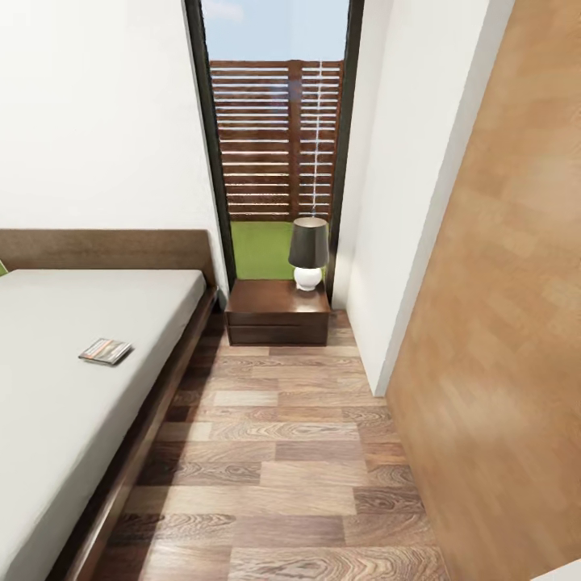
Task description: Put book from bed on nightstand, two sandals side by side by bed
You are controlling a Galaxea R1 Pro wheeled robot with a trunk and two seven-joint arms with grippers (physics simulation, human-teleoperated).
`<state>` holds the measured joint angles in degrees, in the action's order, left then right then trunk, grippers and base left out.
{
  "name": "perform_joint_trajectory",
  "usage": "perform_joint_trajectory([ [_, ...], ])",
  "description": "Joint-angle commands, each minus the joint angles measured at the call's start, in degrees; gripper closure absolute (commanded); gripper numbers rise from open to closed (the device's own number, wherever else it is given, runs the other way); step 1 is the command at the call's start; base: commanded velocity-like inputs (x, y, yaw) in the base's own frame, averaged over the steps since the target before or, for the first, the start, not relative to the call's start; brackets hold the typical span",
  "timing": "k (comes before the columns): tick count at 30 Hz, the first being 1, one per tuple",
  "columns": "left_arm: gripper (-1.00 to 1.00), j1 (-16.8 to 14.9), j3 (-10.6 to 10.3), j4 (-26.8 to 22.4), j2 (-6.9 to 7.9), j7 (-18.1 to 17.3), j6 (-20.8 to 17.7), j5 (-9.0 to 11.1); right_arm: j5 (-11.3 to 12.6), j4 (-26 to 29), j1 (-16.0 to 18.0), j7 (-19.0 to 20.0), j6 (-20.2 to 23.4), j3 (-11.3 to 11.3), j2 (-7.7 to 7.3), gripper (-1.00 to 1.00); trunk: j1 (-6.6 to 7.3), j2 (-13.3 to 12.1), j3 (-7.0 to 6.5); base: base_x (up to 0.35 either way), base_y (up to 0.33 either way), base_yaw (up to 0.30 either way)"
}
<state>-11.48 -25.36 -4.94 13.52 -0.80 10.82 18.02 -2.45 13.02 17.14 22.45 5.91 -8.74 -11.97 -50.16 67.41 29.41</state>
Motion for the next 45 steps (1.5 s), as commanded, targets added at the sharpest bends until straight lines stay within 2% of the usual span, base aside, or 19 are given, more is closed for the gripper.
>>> perform_joint_trajectory([
  [1,-1.0,0.0,-0.5,0.0,0.02,-0.1,0.2,0.6,-0.2,0.1,0.0,0.3,0.1,-0.5,0.02,-1.0,0.0,0.0,0.06,0.025,0.0,-0.021],
  [20,-1.0,0.0,-0.5,0.0,0.05,-0.1,0.2,0.6,-0.4,-0.1,0.0,0.0,-1.4,-0.4,0.11,-1.0,0.0,0.0,0.07,0.055,0.0,-0.005],
  [45,-1.0,0.0,-0.5,0.0,0.05,-0.1,0.2,0.6,-0.4,-0.1,0.0,-0.1,-1.4,-0.3,0.13,-1.0,0.0,0.0,0.08,0.216,0.0,0.0],
])
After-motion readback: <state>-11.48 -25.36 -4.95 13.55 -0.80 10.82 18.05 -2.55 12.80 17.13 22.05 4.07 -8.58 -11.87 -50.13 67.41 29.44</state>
